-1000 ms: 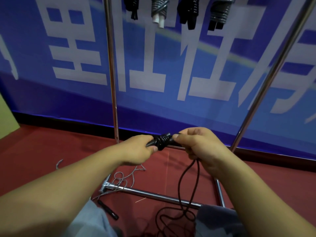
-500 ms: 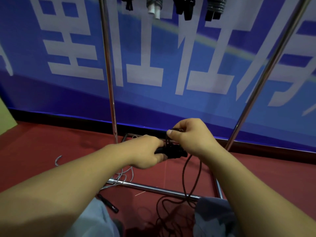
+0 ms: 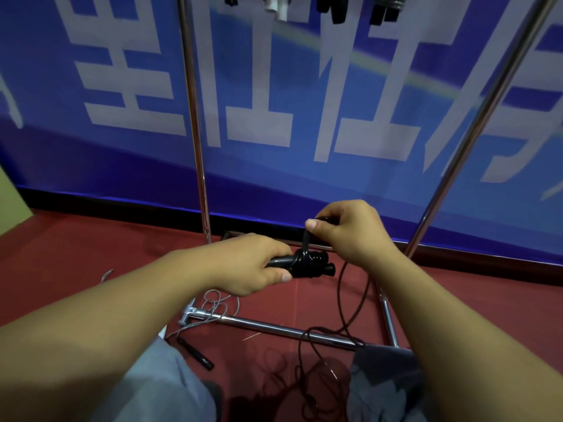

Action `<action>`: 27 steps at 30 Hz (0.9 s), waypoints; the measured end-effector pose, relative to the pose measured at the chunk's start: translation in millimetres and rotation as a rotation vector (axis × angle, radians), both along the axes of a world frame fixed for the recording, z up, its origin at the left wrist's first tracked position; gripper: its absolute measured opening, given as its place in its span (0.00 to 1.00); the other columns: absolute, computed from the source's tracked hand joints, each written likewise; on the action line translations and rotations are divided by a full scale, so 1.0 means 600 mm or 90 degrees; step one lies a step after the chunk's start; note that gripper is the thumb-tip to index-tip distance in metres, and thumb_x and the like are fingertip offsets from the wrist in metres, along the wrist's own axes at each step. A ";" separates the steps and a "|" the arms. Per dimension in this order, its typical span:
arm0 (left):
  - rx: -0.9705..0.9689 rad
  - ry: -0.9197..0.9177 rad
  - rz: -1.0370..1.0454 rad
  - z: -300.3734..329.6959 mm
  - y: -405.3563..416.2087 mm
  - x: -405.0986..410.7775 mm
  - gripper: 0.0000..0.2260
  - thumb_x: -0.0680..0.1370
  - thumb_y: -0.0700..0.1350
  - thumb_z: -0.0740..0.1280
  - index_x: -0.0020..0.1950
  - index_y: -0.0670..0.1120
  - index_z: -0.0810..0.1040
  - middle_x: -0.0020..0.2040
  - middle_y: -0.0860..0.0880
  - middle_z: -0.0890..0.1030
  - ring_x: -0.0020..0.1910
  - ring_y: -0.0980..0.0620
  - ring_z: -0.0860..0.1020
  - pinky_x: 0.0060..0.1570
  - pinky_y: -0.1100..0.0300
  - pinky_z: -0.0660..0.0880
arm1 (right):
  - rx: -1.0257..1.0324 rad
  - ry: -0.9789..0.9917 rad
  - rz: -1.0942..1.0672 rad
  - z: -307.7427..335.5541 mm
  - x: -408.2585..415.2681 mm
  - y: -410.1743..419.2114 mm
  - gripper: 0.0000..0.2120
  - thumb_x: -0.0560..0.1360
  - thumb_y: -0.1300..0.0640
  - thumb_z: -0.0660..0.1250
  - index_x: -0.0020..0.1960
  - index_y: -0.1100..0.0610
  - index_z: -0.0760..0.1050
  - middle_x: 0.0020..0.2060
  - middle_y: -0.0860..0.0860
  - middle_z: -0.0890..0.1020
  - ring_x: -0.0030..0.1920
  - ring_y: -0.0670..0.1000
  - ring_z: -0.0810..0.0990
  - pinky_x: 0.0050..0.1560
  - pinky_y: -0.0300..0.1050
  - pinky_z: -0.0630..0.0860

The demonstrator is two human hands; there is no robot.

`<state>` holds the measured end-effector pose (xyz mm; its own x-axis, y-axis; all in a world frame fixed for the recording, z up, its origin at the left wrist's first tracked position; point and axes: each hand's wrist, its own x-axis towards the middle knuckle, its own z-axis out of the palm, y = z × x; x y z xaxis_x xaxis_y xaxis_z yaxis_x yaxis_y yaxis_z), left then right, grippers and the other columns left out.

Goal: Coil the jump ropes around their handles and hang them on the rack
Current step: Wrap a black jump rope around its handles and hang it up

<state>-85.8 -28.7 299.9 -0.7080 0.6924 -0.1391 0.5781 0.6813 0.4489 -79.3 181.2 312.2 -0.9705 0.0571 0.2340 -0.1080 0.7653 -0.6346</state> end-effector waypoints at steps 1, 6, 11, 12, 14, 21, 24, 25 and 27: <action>-0.002 -0.004 -0.002 0.001 -0.002 0.001 0.07 0.81 0.54 0.66 0.56 0.54 0.78 0.46 0.53 0.81 0.44 0.54 0.79 0.48 0.53 0.77 | -0.004 -0.001 0.015 -0.002 0.001 0.000 0.09 0.74 0.46 0.74 0.39 0.48 0.81 0.34 0.43 0.82 0.37 0.42 0.80 0.38 0.40 0.73; 0.030 0.007 -0.018 0.008 0.001 0.004 0.03 0.81 0.52 0.67 0.49 0.54 0.76 0.43 0.53 0.80 0.41 0.57 0.77 0.42 0.58 0.73 | -0.106 -0.014 0.059 -0.009 -0.008 0.003 0.07 0.73 0.49 0.75 0.39 0.49 0.82 0.34 0.44 0.84 0.36 0.41 0.81 0.41 0.39 0.75; 0.049 0.001 -0.049 0.010 0.007 0.009 0.05 0.81 0.50 0.67 0.46 0.53 0.74 0.38 0.54 0.75 0.35 0.59 0.72 0.37 0.61 0.68 | -0.180 -0.090 0.103 -0.009 -0.008 0.006 0.05 0.72 0.53 0.77 0.41 0.52 0.83 0.33 0.45 0.84 0.35 0.41 0.81 0.40 0.37 0.76; 0.056 -0.002 -0.056 0.011 0.009 0.010 0.06 0.81 0.49 0.67 0.45 0.53 0.74 0.37 0.55 0.74 0.34 0.60 0.72 0.36 0.63 0.67 | -0.204 -0.108 0.113 -0.009 -0.009 0.008 0.05 0.72 0.54 0.77 0.42 0.53 0.83 0.33 0.45 0.83 0.34 0.41 0.81 0.40 0.37 0.76; 0.076 -0.022 -0.067 0.011 0.009 0.013 0.06 0.81 0.47 0.67 0.45 0.54 0.73 0.37 0.56 0.73 0.34 0.61 0.71 0.36 0.65 0.66 | -0.242 -0.143 0.130 -0.011 -0.009 0.014 0.05 0.72 0.57 0.77 0.43 0.55 0.81 0.33 0.47 0.82 0.33 0.43 0.80 0.38 0.38 0.75; 0.293 -0.147 -0.057 0.014 0.012 0.016 0.10 0.80 0.42 0.68 0.45 0.58 0.75 0.37 0.58 0.73 0.36 0.58 0.70 0.41 0.61 0.69 | -0.332 -0.198 0.243 -0.004 -0.003 0.023 0.08 0.70 0.52 0.78 0.42 0.54 0.81 0.36 0.56 0.82 0.35 0.53 0.78 0.37 0.45 0.75; 0.386 -0.154 -0.001 0.015 0.017 0.013 0.04 0.78 0.47 0.67 0.52 0.51 0.77 0.36 0.56 0.74 0.35 0.55 0.71 0.39 0.60 0.70 | -0.280 -0.168 0.261 -0.004 -0.007 0.024 0.05 0.70 0.57 0.67 0.37 0.50 0.80 0.33 0.52 0.79 0.35 0.51 0.73 0.38 0.45 0.69; 0.405 -0.146 0.016 0.015 0.018 0.011 0.05 0.79 0.46 0.67 0.54 0.48 0.77 0.36 0.53 0.75 0.35 0.54 0.72 0.38 0.58 0.71 | -0.266 -0.168 0.255 -0.002 -0.007 0.020 0.08 0.71 0.57 0.67 0.35 0.49 0.80 0.31 0.49 0.78 0.34 0.48 0.73 0.37 0.45 0.68; 0.434 -0.135 0.051 0.018 0.019 0.009 0.03 0.82 0.42 0.66 0.54 0.43 0.76 0.37 0.50 0.77 0.34 0.53 0.74 0.38 0.59 0.72 | -0.295 -0.177 0.243 -0.002 -0.010 0.012 0.11 0.78 0.58 0.67 0.38 0.50 0.80 0.32 0.47 0.78 0.34 0.46 0.73 0.37 0.43 0.69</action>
